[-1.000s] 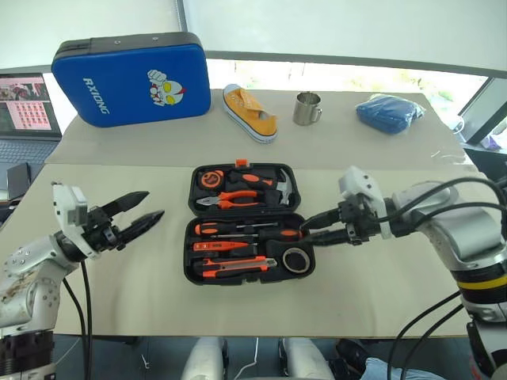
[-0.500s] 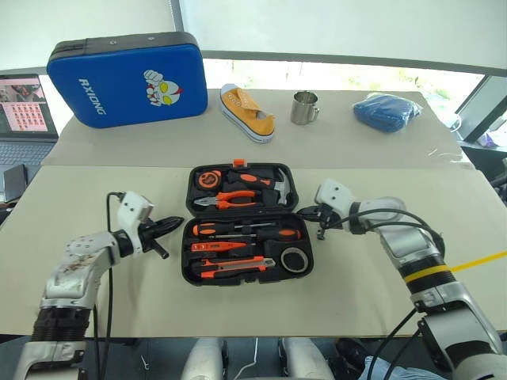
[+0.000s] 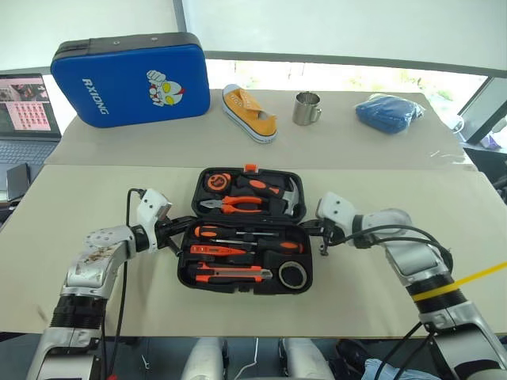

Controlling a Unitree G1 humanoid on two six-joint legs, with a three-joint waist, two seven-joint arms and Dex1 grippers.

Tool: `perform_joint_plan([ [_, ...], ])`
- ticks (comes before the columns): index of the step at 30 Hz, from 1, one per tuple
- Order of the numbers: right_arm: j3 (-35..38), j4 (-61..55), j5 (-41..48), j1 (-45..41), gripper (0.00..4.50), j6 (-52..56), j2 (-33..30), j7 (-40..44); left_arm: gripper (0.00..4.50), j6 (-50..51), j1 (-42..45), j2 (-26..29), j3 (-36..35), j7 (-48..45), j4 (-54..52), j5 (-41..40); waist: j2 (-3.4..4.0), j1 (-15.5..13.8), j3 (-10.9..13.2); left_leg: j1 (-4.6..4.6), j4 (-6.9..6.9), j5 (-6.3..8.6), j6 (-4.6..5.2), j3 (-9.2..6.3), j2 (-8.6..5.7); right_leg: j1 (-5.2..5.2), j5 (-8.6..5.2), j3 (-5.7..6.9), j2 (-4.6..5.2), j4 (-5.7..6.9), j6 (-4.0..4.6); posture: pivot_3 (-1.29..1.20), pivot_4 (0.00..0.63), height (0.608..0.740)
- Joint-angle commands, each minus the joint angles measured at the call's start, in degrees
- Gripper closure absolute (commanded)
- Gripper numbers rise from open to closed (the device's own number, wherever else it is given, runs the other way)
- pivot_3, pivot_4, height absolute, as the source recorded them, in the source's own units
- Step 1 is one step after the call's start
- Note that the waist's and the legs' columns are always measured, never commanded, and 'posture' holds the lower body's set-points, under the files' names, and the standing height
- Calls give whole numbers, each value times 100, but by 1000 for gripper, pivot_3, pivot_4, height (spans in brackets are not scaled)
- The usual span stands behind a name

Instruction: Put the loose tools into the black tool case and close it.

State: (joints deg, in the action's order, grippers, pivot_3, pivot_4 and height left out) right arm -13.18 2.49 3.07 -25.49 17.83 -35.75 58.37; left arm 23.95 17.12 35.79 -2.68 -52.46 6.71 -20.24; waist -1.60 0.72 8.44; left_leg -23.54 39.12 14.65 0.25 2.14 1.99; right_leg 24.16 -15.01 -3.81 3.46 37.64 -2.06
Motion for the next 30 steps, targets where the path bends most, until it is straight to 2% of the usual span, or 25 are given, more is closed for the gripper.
perform_joint_plan([
  [1,111,-227,1,135,4500,-156,-97,-65,4457,240,-183,75,-68,-192,-412,-244,0,1,0,0,0,0,0,0,0,0,0,0,0,-1,0,0,150,740],
  [3,259,-174,-9,179,4500,-355,-226,-77,4457,414,-181,103,-317,-58,-483,-379,0,1,0,0,0,0,0,0,0,0,0,0,0,0,0,0,150,740],
  [6,574,-384,349,256,4500,-17,-544,164,3701,822,-211,320,-663,-26,-715,-644,-6,-32,4,-2,4,0,0,-2,-2,0,0,0,2,-6,0,0,150,740],
  [7,703,-565,623,257,4500,416,-675,324,3318,1333,-211,543,-689,-36,-835,-744,-10,-30,6,-4,6,0,0,-2,-2,1,0,0,2,-6,0,0,150,740],
  [8,829,-701,838,228,3912,738,-751,398,2953,1635,-201,738,-685,14,-902,-724,-11,-18,6,-5,6,0,0,-3,-1,2,0,0,2,-5,0,0,150,740],
  [10,982,-913,1129,33,3353,1536,-914,417,2209,2024,-40,1020,-741,151,-852,-704,-11,2,7,1,6,0,0,-7,0,0,0,-1,0,-2,0,0,150,740],
  [13,1152,-1092,1631,-527,2351,3258,-894,101,1182,2841,400,1221,-859,-108,-797,-1267,-13,29,8,7,5,0,0,-10,1,-2,-1,-2,-4,0,0,0,150,740],
  [16,1090,-1000,1849,-1229,1293,4741,-719,-328,66,3357,850,1385,-486,-332,-774,-1365,-15,29,9,9,5,-4,-2,-12,0,-2,-1,-2,-5,5,1,0,150,740],
  [18,869,-816,1845,-1643,650,5439,-685,-535,0,3335,1160,1388,-106,-328,-682,-1120,-14,24,9,6,5,-5,-4,-11,-4,2,-1,-2,-5,4,1,0,150,740],
  [19,815,-676,1852,-1812,235,5617,-636,-613,0,3354,1405,1274,37,-88,-486,-928,-14,16,9,7,5,-4,-3,-11,-4,0,-1,-2,-4,6,1,0,150,740],
  [20,767,-541,1844,-1948,24,5720,-594,-684,0,3369,1635,1131,130,171,-276,-760,-15,-4,9,5,5,-4,-3,-10,-4,1,-1,-2,-4,4,1,0,150,740],
  [24,554,141,1651,-2407,24,5954,-249,-1181,0,3517,2267,585,258,854,408,-426,-17,-18,9,-12,13,-6,-3,8,-10,6,0,0,-3,1,1,0,150,740],
  [30,368,687,1476,-2659,24,6016,-30,-1648,0,3833,2377,342,296,1091,416,-382,-16,28,9,-27,15,-8,-8,6,-7,23,0,0,-3,36,1,0,150,740],
])
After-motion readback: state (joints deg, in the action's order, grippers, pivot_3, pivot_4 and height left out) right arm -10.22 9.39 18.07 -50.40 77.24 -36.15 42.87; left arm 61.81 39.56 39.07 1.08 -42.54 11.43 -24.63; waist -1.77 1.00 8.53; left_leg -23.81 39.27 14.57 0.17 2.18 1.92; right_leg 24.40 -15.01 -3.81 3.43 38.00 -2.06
